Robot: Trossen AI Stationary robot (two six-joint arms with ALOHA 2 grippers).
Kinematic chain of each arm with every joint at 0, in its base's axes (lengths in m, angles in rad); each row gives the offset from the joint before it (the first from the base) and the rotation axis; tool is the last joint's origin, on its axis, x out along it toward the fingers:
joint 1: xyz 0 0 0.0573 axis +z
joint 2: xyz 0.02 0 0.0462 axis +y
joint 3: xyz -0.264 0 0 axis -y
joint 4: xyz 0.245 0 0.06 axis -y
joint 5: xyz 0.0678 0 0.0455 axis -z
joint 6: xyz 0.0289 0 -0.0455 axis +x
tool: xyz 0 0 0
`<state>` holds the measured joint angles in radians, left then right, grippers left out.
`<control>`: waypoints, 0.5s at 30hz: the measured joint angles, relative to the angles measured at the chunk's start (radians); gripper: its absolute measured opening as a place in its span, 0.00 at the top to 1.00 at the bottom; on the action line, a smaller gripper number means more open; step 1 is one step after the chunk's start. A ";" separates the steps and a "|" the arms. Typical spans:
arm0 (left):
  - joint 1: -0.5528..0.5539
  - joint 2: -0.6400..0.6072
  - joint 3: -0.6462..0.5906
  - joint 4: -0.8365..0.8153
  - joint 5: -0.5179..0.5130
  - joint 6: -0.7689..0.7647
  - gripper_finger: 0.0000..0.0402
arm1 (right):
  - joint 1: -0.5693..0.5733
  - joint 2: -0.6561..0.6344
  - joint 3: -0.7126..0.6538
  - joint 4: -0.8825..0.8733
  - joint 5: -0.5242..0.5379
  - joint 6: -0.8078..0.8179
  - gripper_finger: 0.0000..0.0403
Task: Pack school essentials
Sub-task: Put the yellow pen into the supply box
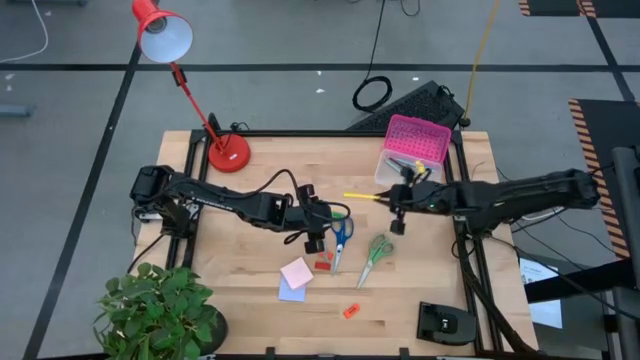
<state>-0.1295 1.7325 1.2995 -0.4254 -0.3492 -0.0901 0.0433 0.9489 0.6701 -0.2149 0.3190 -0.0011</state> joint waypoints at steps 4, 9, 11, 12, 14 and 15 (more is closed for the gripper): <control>-0.004 0.000 0.000 0.005 0.006 -0.029 0.40 | -0.015 -0.127 -0.011 -0.118 0.060 0.030 0.94; -0.016 0.000 0.000 0.008 0.007 -0.062 0.40 | -0.053 -0.263 -0.025 -0.209 0.131 0.042 0.94; -0.021 0.000 0.000 0.011 0.008 -0.072 0.40 | -0.081 -0.295 -0.026 -0.249 0.132 0.042 0.94; -0.025 0.000 0.000 0.011 0.008 -0.078 0.40 | -0.097 -0.306 -0.026 -0.260 0.132 0.042 0.94; -0.032 0.000 0.000 0.010 0.008 -0.088 0.40 | -0.129 -0.319 -0.026 -0.290 0.131 0.045 0.94; -0.035 0.000 0.000 0.010 0.008 -0.094 0.40 | -0.146 -0.321 -0.027 -0.304 0.131 0.044 0.94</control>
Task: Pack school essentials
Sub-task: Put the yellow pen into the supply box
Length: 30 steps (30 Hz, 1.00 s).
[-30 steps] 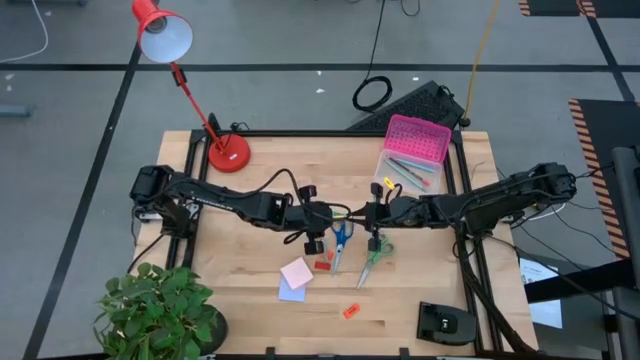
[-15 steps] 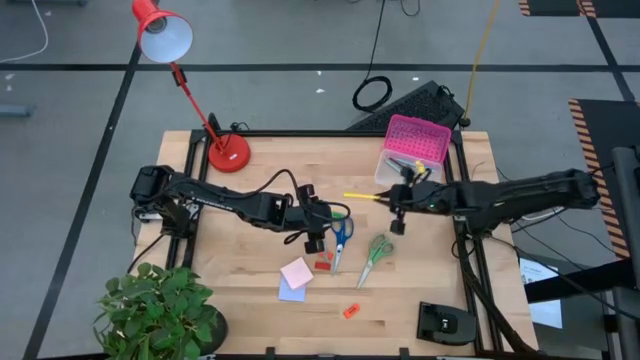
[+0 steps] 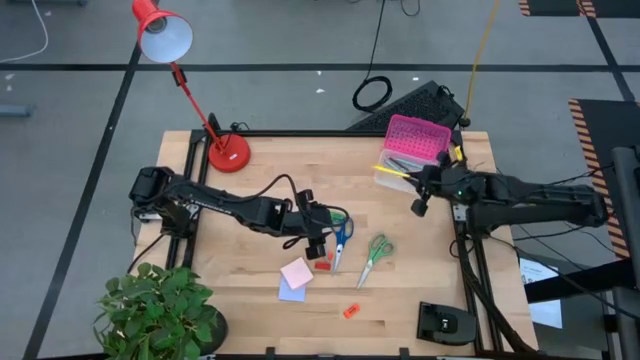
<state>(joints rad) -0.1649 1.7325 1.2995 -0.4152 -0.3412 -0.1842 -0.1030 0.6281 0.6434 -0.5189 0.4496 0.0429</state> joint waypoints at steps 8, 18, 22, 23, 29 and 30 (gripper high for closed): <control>-0.033 0.000 0.000 0.000 0.001 -0.021 0.40 | -0.135 0.008 -0.001 -0.051 -0.007 -0.021 0.94; -0.058 0.000 0.000 0.000 0.002 -0.027 0.40 | -0.264 0.012 -0.003 -0.061 -0.094 -0.051 0.94; -0.058 -0.001 0.000 0.000 0.002 -0.036 0.40 | -0.332 0.012 -0.037 -0.062 -0.110 -0.044 0.94; -0.058 -0.001 0.000 0.000 0.002 -0.036 0.40 | -0.351 0.012 -0.050 -0.056 -0.111 -0.047 0.94; -0.057 -0.001 0.000 0.000 0.002 -0.035 0.40 | -0.459 0.012 -0.111 0.032 -0.207 -0.081 0.94; -0.057 -0.001 0.000 0.000 0.002 -0.035 0.40 | -0.477 0.012 -0.120 0.048 -0.243 -0.080 0.94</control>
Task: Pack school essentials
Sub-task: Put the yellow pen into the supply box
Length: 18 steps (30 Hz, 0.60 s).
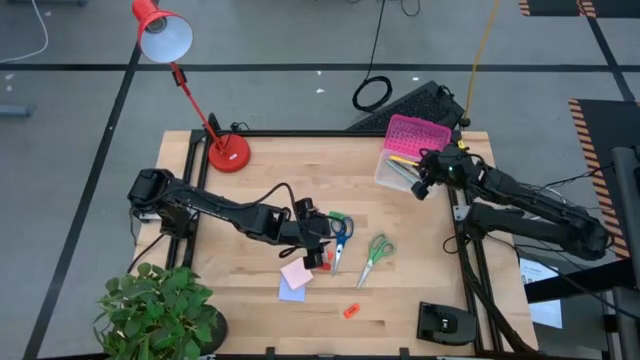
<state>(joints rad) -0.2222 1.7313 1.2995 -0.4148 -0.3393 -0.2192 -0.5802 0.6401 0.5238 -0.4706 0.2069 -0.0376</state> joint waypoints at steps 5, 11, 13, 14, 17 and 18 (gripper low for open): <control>0.000 0.000 0.000 0.000 0.000 0.000 0.40 | -0.087 0.025 -0.034 0.037 -0.107 -0.001 0.94; 0.000 0.000 0.000 0.001 0.000 0.000 0.40 | -0.155 0.090 -0.059 0.086 -0.159 -0.002 0.93; 0.000 0.000 0.000 0.001 0.000 0.001 0.40 | -0.170 0.111 -0.071 0.098 -0.159 -0.003 0.92; 0.000 0.000 0.000 0.001 0.000 0.001 0.40 | -0.179 0.120 -0.076 0.104 -0.159 -0.004 0.91; 0.000 0.000 0.000 0.001 0.000 0.001 0.40 | -0.205 0.142 -0.087 0.123 -0.156 -0.004 0.88; 0.000 0.000 0.000 0.001 0.000 0.002 0.40 | -0.214 0.147 -0.091 0.125 -0.154 -0.004 0.87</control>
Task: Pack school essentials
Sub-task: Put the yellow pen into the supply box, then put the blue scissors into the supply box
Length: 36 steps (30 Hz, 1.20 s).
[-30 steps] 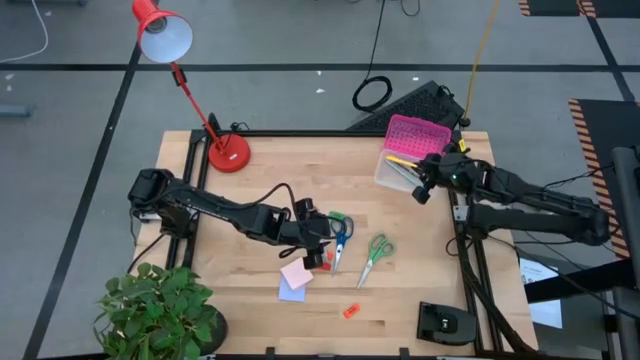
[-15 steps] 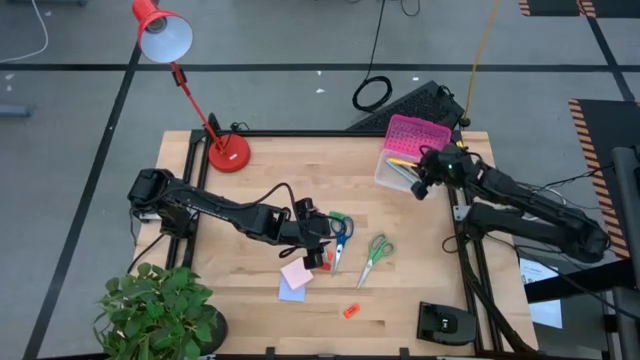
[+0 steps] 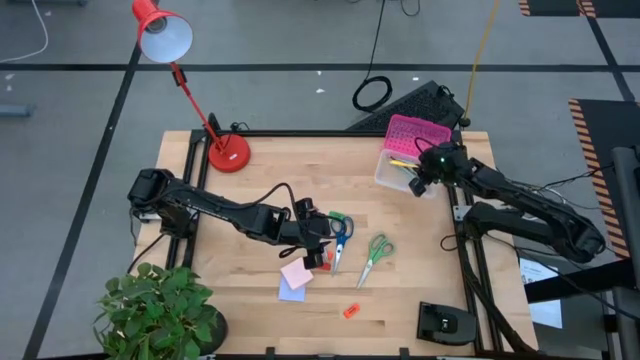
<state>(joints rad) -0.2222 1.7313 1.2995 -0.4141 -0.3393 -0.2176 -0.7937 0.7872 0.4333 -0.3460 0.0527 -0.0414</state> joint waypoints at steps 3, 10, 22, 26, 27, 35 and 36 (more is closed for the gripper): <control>0.000 0.000 0.000 0.000 0.000 0.001 0.40 | -0.016 0.010 -0.002 0.004 0.033 0.002 0.84; 0.000 0.000 0.000 0.000 0.000 0.001 0.40 | -0.019 0.012 -0.002 0.000 0.081 0.009 0.77; 0.000 0.000 0.000 -0.001 0.000 0.028 0.40 | 0.030 0.011 -0.001 0.056 -0.058 0.062 0.67; 0.000 0.000 0.000 -0.003 0.000 0.051 0.40 | 0.080 0.011 -0.001 0.092 -0.147 0.105 0.66; 0.000 0.000 0.000 -0.003 0.000 0.059 0.40 | 0.097 0.011 0.000 0.097 -0.162 0.117 0.66; 0.009 0.000 0.000 -0.003 0.000 0.109 0.40 | 0.288 0.011 0.064 0.092 -0.213 0.217 0.66; 0.013 0.000 0.000 -0.003 0.000 0.110 0.40 | 0.320 0.011 0.071 0.096 -0.212 0.225 0.66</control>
<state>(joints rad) -0.2088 1.7313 1.2995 -0.4175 -0.3397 -0.1073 -0.4734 0.7986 0.5042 -0.2505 -0.1591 0.1835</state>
